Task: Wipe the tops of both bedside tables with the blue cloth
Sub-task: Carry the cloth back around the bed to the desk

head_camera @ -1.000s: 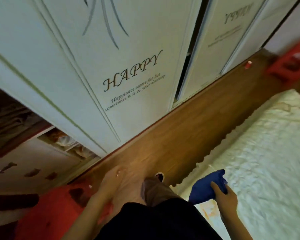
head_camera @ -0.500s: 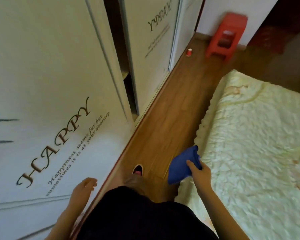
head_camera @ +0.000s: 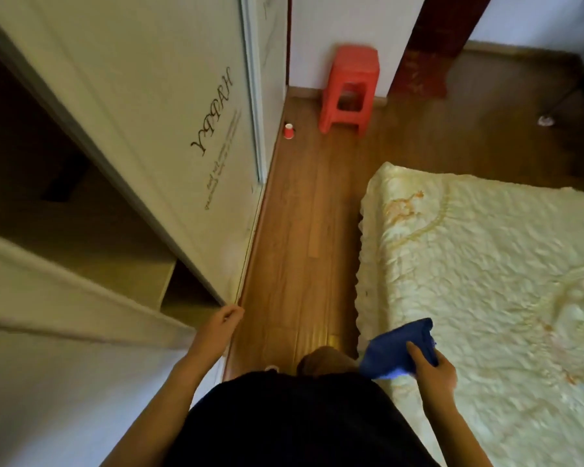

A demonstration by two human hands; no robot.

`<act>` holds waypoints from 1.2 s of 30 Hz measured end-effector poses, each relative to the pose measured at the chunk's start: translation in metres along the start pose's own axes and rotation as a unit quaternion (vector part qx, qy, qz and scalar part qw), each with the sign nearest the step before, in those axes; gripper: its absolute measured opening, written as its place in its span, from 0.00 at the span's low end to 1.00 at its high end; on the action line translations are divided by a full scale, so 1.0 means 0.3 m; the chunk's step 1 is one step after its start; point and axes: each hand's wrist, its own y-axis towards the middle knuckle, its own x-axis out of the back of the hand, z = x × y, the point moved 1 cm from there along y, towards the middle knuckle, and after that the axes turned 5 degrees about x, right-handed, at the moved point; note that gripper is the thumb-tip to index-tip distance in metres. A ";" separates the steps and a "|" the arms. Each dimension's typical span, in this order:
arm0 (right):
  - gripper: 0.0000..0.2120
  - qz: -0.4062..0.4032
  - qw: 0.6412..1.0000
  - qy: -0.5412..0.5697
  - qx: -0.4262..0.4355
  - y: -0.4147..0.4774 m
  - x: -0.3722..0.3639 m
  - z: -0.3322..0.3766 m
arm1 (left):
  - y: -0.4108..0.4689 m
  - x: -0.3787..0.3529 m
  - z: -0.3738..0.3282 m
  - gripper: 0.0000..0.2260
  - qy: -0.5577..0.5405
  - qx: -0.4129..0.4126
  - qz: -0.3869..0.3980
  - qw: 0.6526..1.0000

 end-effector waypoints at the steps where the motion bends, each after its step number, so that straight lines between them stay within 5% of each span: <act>1: 0.19 -0.019 1.000 0.006 -0.011 0.042 -0.008 0.024 | 0.064 0.003 -0.061 0.08 -0.001 -0.003 0.011 1.000; 5: 0.24 -0.061 0.998 -0.001 -0.034 0.216 -0.068 0.142 | 0.311 0.010 -0.256 0.09 0.047 -0.013 0.024 0.999; 9: 0.16 -0.064 0.997 0.014 -0.032 0.466 -0.174 0.291 | 0.538 0.008 -0.401 0.09 0.079 -0.013 0.018 0.997; 24: 0.11 0.090 0.995 -0.004 0.052 1.360 -0.625 1.129 | 1.167 0.072 -0.908 0.09 -0.004 0.109 -0.094 0.990; 36: 0.08 -0.045 0.997 0.048 -0.035 1.984 -0.745 1.576 | 2.081 0.098 -1.840 0.11 0.060 -0.001 0.010 0.998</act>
